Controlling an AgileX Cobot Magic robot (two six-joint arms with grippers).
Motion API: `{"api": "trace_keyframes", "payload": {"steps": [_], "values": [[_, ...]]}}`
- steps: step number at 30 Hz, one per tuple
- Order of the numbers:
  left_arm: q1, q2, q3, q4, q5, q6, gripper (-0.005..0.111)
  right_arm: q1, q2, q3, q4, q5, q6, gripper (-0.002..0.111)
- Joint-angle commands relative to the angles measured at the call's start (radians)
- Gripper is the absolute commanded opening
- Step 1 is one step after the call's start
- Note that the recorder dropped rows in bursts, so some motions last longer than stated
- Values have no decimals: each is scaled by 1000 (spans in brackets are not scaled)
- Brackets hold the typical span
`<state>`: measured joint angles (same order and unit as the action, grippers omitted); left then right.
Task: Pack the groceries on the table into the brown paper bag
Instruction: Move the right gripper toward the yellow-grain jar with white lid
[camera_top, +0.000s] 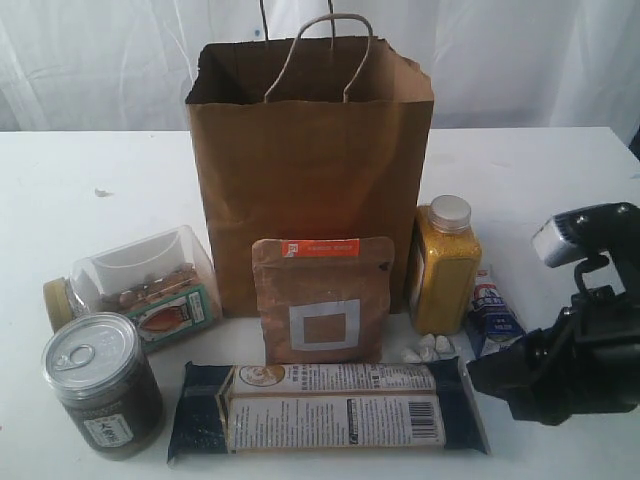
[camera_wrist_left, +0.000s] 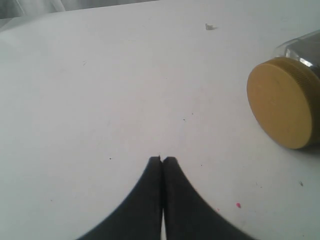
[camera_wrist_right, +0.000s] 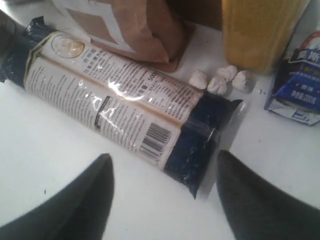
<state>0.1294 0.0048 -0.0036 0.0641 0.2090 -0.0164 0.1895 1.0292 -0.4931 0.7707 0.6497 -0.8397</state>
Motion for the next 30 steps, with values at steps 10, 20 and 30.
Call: {"api": "trace_keyframes", "payload": {"steps": [10, 20, 30], "values": [[-2, -5, 4, -2, -1, 2, 0, 1, 2, 3, 154, -241, -13, 73], [-2, -5, 4, -2, -1, 2, 0, 1, 2, -44, 145, -327, -36, 73], [-2, -5, 4, -2, -1, 2, 0, 14, 84, -130, 154, -231, 9, 73]]}}
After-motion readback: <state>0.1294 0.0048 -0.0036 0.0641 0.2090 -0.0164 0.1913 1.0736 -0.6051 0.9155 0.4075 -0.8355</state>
